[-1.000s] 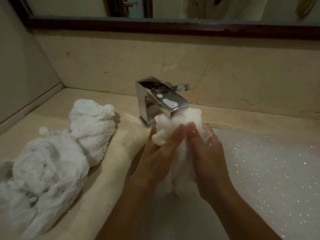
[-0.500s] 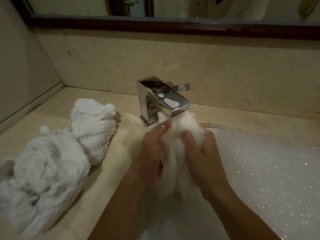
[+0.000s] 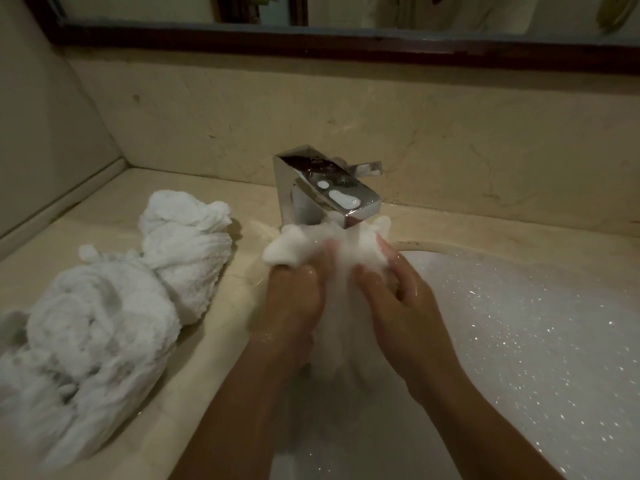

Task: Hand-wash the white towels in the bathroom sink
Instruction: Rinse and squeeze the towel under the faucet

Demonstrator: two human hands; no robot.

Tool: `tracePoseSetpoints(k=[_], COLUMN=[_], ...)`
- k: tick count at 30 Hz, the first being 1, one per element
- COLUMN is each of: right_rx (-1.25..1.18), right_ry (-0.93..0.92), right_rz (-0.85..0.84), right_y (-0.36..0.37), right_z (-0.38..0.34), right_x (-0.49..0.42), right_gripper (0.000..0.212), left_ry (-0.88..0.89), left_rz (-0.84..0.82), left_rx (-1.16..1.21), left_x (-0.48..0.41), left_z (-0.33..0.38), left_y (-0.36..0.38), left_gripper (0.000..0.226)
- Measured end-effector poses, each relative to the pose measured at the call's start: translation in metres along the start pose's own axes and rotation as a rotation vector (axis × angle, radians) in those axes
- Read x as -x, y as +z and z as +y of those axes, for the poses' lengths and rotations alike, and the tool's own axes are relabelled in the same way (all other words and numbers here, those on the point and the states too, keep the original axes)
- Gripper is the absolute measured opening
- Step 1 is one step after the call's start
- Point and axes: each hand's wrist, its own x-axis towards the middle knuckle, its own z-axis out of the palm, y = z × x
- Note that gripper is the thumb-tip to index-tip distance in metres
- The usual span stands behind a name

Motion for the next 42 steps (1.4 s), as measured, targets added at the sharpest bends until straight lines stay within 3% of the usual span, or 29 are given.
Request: tracePoseSetpoints(k=[4, 8, 12, 14, 16, 18, 20, 23, 25, 27, 30, 34, 37, 40, 42], right_rx=[-0.015, -0.129, -0.267, -0.322, -0.389, -0.404, -0.256, -0.143, -0.2, -0.15, -0.047, -0.134, -0.131, -0.208, -0.283], right_ry=[0.005, 0.056, 0.038, 0.074, 0.096, 0.099, 0.047, 0.021, 0.088, 0.121, 0.109, 0.099, 0.056, 0.025, 0.029], right_rz=[-0.027, 0.097, 0.186, 0.23, 0.186, 0.084, 0.006, -0.054, 0.008, 0.071, 0.063, -0.038, 0.044, 0.162, 0.22], right_y=[0.003, -0.003, -0.001, -0.001, -0.005, -0.005, -0.003, 0.0, 0.0, -0.001, -0.001, -0.007, -0.009, -0.006, -0.006], right_z=[-0.001, -0.005, -0.003, -0.005, -0.007, -0.007, -0.006, -0.003, -0.003, -0.002, -0.009, -0.007, -0.005, -0.007, -0.011], right_x=[-0.001, -0.008, -0.006, -0.004, -0.004, -0.004, -0.003, -0.003, -0.004, -0.008, -0.005, -0.002, -0.004, -0.004, -0.004], right_gripper=[0.076, 0.051, 0.063, 0.061, 0.038, 0.024, 0.038, 0.066, 0.074, 0.084, 0.07, 0.071, 0.037, 0.027, 0.035], left_ry=[-0.186, -0.073, 0.027, 0.051, 0.078, 0.132, 0.164, 0.087, -0.048, -0.144, -0.082, -0.018, 0.023, 0.133, 0.109], left_rz=[-0.265, -0.502, -0.387, -0.341, -0.244, -0.116, -0.007, 0.053, 0.008, -0.173, -0.381, -0.425, -0.358, -0.243, -0.313], left_rx=[0.343, 0.433, 0.075, -0.053, -0.145, -0.205, -0.246, -0.064, 0.192, 0.379, 0.447, 0.432, 0.324, 0.012, -0.069], left_x=[0.004, 0.015, 0.017, 0.02, 0.019, 0.013, 0.008, 0.004, 0.005, 0.005, 0.013, 0.02, 0.016, 0.014, 0.016], left_z=[0.006, 0.011, 0.002, 0.0, 0.0, 0.001, 0.005, 0.006, 0.009, 0.01, 0.013, 0.015, 0.012, 0.006, 0.002], left_y=[-0.004, -0.007, -0.006, -0.006, -0.005, -0.005, -0.002, -0.004, -0.005, -0.009, -0.01, -0.007, -0.005, -0.004, -0.005], left_gripper=[0.048, 0.043, 0.072, 0.056, 0.026, 0.017, 0.013, 0.011, 0.031, 0.056, 0.04, 0.029, 0.027, 0.058, 0.063])
